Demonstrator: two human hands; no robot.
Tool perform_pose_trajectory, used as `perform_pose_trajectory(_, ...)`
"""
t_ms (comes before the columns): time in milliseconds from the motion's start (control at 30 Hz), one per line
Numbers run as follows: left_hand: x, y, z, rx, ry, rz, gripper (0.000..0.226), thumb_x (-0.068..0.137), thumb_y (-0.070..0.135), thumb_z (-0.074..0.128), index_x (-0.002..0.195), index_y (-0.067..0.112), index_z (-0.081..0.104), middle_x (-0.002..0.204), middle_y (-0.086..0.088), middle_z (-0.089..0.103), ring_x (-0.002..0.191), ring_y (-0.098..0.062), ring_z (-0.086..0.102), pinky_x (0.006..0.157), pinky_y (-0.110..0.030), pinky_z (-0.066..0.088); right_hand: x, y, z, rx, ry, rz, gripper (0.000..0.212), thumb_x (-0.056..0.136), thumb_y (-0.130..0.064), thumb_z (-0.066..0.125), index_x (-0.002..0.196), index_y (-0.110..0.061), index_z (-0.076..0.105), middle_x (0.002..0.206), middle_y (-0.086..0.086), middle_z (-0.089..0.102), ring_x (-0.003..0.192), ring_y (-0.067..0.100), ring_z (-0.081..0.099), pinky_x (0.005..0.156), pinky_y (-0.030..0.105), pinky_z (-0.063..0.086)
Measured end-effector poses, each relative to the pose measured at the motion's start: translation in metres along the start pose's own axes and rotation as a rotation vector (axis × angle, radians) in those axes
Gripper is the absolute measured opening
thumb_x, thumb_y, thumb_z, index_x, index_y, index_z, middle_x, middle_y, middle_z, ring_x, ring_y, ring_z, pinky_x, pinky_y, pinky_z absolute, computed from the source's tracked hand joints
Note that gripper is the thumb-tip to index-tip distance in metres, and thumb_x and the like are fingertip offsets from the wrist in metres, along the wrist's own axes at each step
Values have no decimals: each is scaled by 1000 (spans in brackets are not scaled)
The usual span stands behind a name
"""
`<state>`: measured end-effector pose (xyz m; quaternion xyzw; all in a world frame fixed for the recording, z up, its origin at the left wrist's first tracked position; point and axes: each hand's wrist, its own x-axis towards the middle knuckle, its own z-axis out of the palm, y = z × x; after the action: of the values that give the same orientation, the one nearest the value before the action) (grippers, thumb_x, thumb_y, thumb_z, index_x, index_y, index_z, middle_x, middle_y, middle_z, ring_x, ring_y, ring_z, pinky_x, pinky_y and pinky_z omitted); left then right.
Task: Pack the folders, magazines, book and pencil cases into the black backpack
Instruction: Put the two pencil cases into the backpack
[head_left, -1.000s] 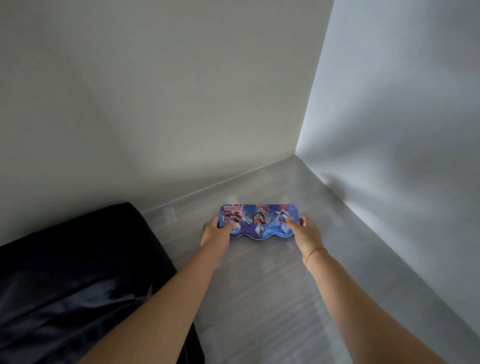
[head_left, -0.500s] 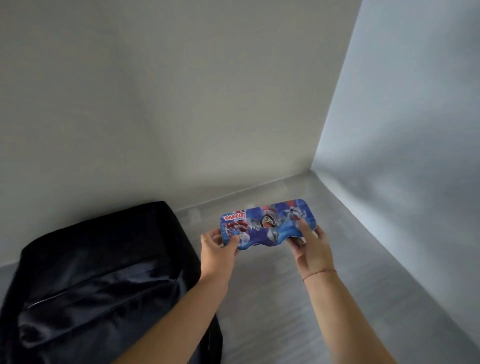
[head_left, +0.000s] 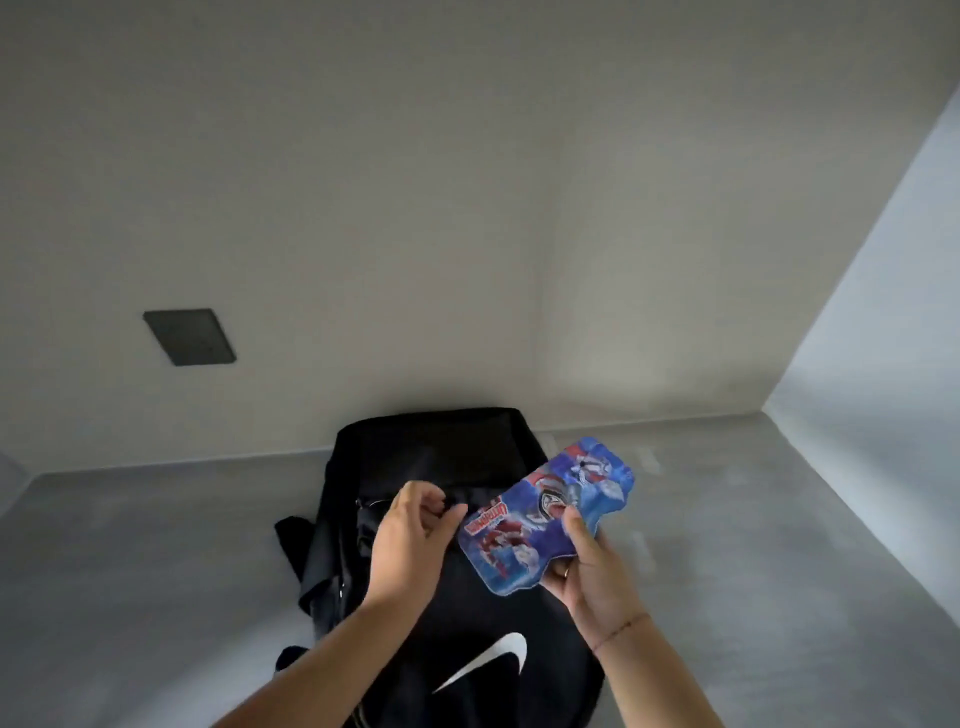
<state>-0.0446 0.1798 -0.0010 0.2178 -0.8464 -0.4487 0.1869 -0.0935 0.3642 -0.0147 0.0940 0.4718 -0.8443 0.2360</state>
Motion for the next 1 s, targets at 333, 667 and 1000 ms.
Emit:
perform_pose_trajectory(333,65,-38,-46,681,-181,272,46,80,32,67,123,24,52,123,4,55,116,-19,47,98,-33,36,-39,36,50,-69,-125,263,36,96,-33,46,119,-9,59,113,19,69,101,34,68,78,43,56)
perform_pose_trajectory(667,92,-15,-39,445,-148,198,23,87,26,60,105,16,71,104,-5,68,98,-26,62,78,-31,47,-11,38,75,-63,-42,340,29,92,-18,54,117,-4,57,105,18,68,91,31,66,77,42,55)
perform_pose_trajectory(1000,92,-14,-51,495,-197,229,21,84,28,65,97,13,71,94,-3,67,87,-22,62,73,-32,47,57,33,115,106,288,250,37,86,0,61,121,6,50,117,29,60,92,39,62,67,51,53)
